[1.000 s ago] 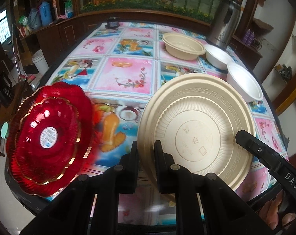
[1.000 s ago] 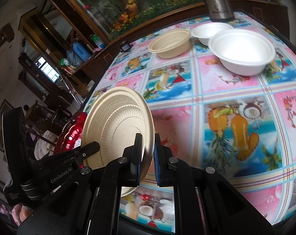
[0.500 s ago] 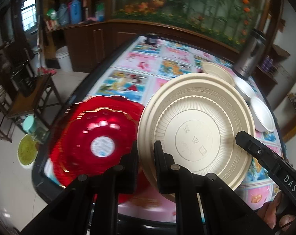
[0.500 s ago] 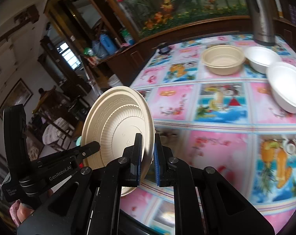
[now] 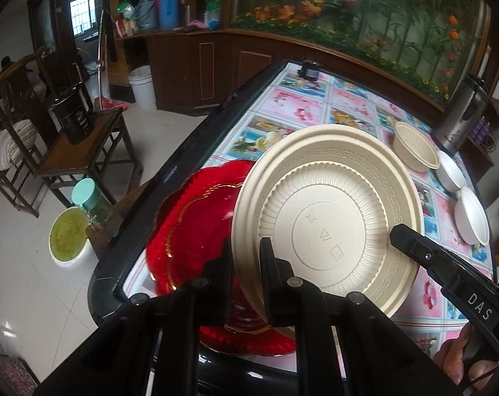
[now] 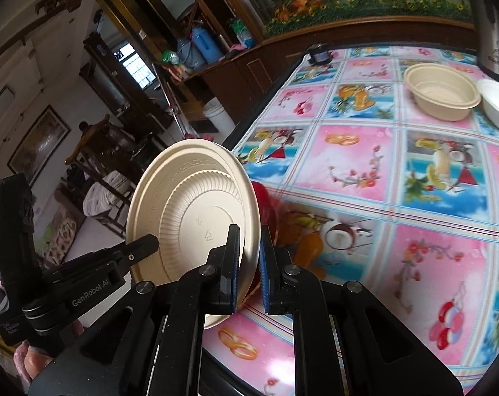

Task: Organize plates and bowls
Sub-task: 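Carry the beige bowl with both tools toward the red plate stack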

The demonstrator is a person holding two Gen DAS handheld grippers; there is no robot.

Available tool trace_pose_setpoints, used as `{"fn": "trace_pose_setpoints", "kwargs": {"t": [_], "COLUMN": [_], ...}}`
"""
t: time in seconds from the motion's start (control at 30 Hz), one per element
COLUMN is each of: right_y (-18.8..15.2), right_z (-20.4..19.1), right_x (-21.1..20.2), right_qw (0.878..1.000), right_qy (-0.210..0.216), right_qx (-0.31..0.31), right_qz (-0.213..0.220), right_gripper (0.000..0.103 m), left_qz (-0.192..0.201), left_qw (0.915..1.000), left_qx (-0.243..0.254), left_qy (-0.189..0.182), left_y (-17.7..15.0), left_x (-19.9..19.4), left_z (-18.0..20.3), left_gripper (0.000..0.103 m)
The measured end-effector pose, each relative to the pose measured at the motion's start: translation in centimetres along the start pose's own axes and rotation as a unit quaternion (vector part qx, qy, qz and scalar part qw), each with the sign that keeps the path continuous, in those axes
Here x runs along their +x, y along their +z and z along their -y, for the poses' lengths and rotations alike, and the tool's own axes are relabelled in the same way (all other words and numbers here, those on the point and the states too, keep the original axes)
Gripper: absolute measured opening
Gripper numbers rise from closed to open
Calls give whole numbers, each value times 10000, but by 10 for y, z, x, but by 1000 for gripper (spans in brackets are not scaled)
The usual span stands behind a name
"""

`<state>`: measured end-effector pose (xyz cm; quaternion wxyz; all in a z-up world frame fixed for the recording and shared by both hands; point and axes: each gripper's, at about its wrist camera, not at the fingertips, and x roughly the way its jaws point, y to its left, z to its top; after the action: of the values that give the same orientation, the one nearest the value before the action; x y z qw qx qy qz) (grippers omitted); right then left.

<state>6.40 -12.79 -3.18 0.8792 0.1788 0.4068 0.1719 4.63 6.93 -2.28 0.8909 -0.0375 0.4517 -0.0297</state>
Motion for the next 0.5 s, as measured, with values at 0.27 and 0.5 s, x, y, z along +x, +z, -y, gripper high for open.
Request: {"fn": "trace_pose_setpoints", "kwargs": {"t": [0.27, 0.5], "right_y": [1, -2], "right_z": [-9, -12], "right_x": [28, 51], "right_qw": [9997, 9991], "right_qy": [12, -22], "right_qx": [-34, -34], "right_qz": [-224, -413], "right_gripper": [10, 10], "left_qz": [-18, -109], "left_qw": [9999, 9995], "left_qx": [-110, -186], "left_qy": [108, 228], "left_y": [2, 1], "left_x": [7, 19], "left_z": [-16, -27], "left_gripper": [13, 13]}}
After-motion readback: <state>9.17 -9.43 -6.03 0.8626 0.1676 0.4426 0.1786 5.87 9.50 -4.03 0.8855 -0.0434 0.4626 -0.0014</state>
